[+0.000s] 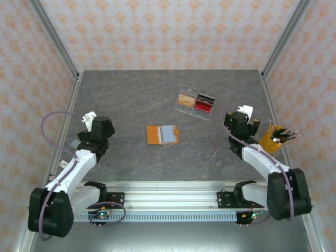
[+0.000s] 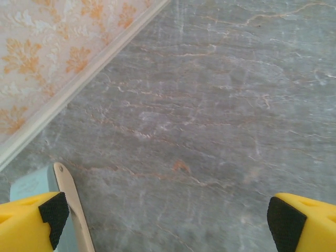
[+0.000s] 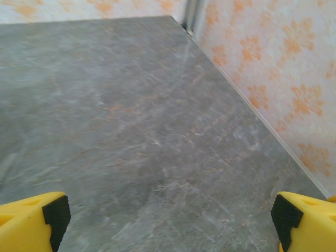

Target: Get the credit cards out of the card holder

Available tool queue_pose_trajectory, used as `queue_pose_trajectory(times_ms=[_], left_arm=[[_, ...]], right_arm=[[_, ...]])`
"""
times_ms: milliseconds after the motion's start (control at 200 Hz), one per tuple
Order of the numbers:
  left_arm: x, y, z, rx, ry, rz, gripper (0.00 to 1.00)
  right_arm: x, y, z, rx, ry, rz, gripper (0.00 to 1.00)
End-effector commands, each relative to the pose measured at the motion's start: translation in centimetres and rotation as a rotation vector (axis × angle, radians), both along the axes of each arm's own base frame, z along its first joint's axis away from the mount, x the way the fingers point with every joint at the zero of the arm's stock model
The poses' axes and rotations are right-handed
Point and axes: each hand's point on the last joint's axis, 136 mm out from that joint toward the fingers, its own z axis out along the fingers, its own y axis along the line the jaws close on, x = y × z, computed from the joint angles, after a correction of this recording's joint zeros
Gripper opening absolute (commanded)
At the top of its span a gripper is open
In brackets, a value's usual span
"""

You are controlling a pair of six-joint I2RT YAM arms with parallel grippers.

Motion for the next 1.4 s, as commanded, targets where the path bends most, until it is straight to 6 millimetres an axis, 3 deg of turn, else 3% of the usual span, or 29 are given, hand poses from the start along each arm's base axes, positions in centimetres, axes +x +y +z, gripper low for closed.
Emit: queue_pose_trajectory(times_ms=[0,80,190,390,566,1066,1396], left_arm=[[1.9,1.1,1.5,0.119,-0.092,-0.003,1.0],[2.7,0.6,0.5,0.145,-0.087,-0.055,1.0],[3.9,-0.1,-0.4,0.181,-0.103,-0.131,1.0],[5.5,-2.4,0.1,0.169,-0.194,-0.292,1.0],[6.5,-4.0,0.1,0.134,-0.255,-0.391,1.0],[9.1,-3.5,-3.1,0.105,-0.177,-0.353,1.0],[9.3,-3.4,-3.2,0.107,-0.169,-0.349,1.0]], right_arm=[[1.2,-0.6,-1.1,0.047,-0.051,-0.036,1.0],[1.9,-0.6,-2.0,0.045,-0.033,-0.019,1.0],[2.9,-0.1,-1.6,0.044,-0.074,0.031,1.0],[4.1,1.0,-1.8,0.115,-0.13,0.122,1.0],[4.4,1.7,-3.6,0.121,-0.123,0.165,1.0],[4.4,1.3,-4.2,0.132,-0.123,0.147,1.0],[4.5,1.2,-4.3,0.133,-0.119,0.148,1.0]])
